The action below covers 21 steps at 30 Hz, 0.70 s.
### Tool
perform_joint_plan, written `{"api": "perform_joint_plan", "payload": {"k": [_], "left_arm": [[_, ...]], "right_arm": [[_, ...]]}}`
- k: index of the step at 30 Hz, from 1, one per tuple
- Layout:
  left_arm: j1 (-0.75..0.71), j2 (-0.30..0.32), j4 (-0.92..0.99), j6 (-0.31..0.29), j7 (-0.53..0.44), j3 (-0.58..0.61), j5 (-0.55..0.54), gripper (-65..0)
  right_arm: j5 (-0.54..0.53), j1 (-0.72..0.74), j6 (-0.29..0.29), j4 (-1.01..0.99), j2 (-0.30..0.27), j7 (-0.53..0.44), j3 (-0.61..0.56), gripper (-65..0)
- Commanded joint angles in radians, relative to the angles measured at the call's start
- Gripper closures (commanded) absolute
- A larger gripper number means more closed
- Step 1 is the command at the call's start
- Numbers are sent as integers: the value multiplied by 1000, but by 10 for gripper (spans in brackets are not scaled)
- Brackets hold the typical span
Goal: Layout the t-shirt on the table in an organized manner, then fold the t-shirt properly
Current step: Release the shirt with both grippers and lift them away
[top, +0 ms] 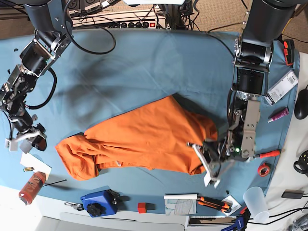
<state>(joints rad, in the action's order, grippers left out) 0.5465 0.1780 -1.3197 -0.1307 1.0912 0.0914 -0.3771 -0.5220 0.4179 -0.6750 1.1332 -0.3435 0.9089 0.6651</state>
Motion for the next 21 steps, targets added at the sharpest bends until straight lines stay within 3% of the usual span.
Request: {"api": "perform_joint_plan", "payload": {"k": [1, 6, 11, 21], "left_arm": [[35, 2, -39, -1, 1, -3, -4, 0], [29, 2, -90, -4, 52, -3, -9, 0], [-21, 2, -137, -46, 99, -3, -70, 0], [-417, 3, -611, -46, 59, -3, 2, 0]], "right_arm": [[-22, 25, -10, 19, -20, -23, 13, -155], [-24, 26, -9, 19, -22, -23, 26, -155], [-24, 25, -9, 19, -22, -21, 21, -155], [-84, 25, -23, 19, -22, 93, 21, -155]]}}
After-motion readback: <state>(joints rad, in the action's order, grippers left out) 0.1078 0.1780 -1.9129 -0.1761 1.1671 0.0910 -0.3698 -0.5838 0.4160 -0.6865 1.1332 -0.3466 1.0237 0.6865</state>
